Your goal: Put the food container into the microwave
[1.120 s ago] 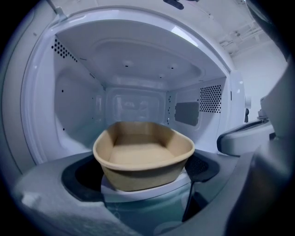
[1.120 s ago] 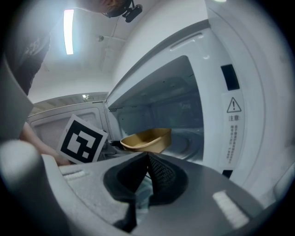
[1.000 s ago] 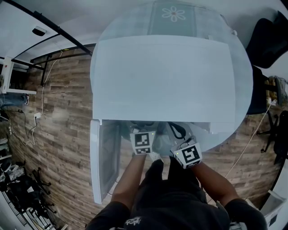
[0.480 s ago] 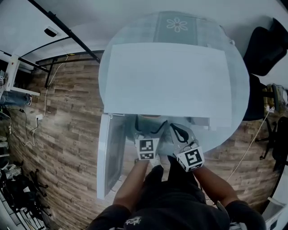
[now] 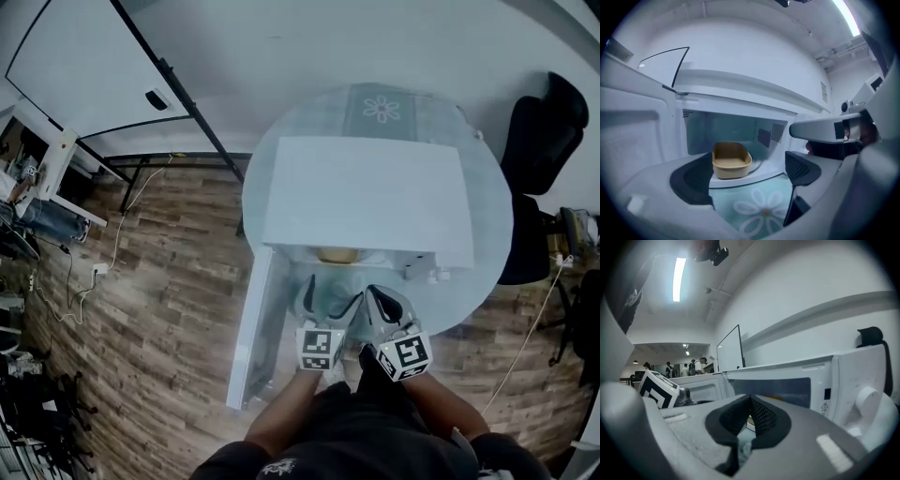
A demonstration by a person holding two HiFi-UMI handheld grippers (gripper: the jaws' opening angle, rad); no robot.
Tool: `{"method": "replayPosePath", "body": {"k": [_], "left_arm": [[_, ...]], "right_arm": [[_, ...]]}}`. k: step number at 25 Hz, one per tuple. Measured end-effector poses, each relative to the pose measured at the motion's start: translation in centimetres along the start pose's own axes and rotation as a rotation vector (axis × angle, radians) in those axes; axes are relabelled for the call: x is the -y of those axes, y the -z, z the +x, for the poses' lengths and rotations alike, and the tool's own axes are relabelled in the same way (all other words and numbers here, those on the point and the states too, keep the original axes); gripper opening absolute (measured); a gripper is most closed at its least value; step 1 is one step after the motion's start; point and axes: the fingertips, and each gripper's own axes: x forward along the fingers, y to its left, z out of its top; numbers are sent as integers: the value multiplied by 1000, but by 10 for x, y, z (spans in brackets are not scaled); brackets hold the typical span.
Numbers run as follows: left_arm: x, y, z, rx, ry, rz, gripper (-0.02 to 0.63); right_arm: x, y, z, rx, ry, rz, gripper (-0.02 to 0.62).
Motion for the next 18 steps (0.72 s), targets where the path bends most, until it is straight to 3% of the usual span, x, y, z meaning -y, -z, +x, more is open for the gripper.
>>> {"method": "replayPosePath", "body": {"k": [8, 14, 18], "left_arm": [[6, -52, -48, 120, -7, 64, 198], [10, -71, -68, 162, -17, 72, 19], [13, -75, -83, 166, -9, 79, 5]], "right_arm": [[-16, -29, -29, 58, 53, -39, 2], [-32, -49, -34, 95, 42, -62, 2], [-44, -58, -35, 93, 34, -112, 2]]}}
